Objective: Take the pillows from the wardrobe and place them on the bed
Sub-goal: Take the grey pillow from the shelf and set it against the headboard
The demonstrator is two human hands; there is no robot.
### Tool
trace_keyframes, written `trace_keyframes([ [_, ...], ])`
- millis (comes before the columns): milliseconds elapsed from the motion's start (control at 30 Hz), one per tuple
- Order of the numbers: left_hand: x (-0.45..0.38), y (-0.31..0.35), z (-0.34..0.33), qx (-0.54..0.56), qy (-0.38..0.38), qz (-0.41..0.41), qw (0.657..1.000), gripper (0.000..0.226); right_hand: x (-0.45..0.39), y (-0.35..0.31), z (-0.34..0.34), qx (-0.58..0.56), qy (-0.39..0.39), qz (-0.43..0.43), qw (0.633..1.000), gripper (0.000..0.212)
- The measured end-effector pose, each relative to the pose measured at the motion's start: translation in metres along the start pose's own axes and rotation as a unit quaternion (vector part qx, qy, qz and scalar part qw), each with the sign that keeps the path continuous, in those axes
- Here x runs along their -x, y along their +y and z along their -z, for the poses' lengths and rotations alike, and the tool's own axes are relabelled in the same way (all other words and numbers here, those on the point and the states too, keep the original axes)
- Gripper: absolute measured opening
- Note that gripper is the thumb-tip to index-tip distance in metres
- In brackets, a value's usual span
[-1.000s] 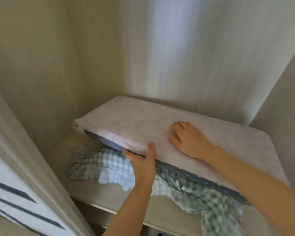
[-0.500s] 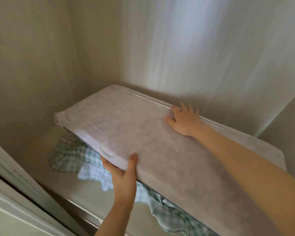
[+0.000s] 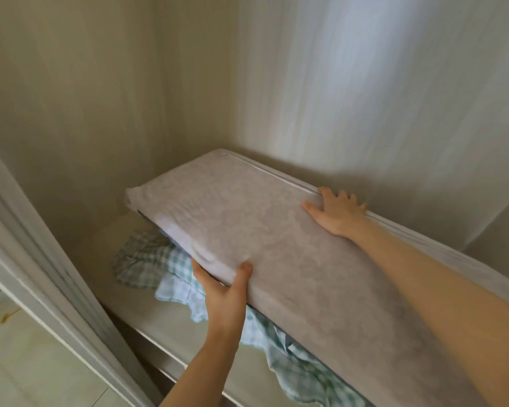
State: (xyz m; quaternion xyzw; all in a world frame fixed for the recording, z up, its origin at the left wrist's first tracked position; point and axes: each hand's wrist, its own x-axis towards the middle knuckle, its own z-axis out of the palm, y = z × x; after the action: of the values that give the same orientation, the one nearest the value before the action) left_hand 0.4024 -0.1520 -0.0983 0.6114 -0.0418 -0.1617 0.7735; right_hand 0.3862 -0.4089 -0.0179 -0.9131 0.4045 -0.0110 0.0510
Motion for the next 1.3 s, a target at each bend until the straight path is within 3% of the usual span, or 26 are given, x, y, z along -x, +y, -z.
trace_keyframes([
  [200,0.015,0.04,0.005,0.021,0.006,-0.06,0.998,0.093,0.029,-0.002,0.025,-0.076,0.013,-0.031,0.997,0.079],
  [267,0.049,0.085,0.029,0.032,-0.024,-0.114,0.993,0.093,0.079,-0.01,0.058,-0.113,0.086,-0.029,0.989,0.082],
  [433,0.074,0.115,0.049,0.042,-0.041,-0.168,0.984,0.094,0.117,-0.014,0.077,-0.174,0.159,-0.045,0.971,0.1],
  [667,0.081,0.141,0.054,0.049,-0.033,-0.214,0.975,0.081,0.142,-0.02,0.081,-0.227,0.213,-0.087,0.946,0.07],
  [1033,0.152,0.168,0.106,0.011,-0.061,-0.307,0.95,0.068,0.247,-0.029,0.076,-0.332,0.273,-0.11,0.896,0.062],
  [1300,0.188,0.174,0.126,-0.038,-0.027,-0.366,0.929,0.07,0.274,-0.04,0.062,-0.464,0.25,-0.079,0.846,0.064],
])
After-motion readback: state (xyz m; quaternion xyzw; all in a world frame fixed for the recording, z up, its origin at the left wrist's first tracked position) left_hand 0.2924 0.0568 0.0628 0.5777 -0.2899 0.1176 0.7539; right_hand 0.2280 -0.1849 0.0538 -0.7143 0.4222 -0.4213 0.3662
